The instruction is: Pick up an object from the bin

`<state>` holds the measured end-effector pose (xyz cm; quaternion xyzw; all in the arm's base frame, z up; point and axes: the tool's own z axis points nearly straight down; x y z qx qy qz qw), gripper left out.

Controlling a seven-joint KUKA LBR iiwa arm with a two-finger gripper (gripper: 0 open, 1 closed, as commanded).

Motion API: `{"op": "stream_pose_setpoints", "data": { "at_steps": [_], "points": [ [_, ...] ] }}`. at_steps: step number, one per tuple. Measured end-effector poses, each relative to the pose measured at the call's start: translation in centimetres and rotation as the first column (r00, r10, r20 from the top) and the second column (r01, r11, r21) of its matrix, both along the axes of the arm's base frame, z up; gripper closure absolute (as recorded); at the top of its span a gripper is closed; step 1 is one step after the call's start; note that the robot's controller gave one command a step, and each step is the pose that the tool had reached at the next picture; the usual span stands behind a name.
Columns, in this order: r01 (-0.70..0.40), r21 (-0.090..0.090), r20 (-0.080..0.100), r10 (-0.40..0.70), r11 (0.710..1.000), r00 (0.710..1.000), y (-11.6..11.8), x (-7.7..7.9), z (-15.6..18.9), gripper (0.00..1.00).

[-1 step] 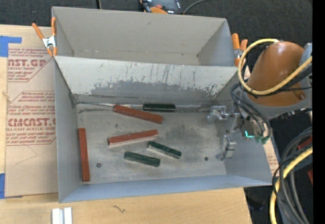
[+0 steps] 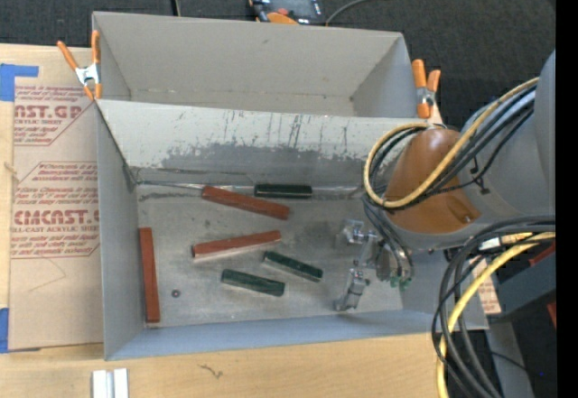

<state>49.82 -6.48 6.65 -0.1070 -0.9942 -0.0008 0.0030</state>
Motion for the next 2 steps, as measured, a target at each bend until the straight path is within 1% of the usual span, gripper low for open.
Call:
{"op": "stream_pose_setpoints", "data": {
  "at_steps": [1,2],
  "points": [
    [0.046,0.002,0.009,-0.046,0.999,0.999,7.61,2.48,1.85,0.00],
    [0.052,-0.002,0.005,-0.052,0.999,0.999,7.06,2.33,1.77,1.00]
  ]
}}
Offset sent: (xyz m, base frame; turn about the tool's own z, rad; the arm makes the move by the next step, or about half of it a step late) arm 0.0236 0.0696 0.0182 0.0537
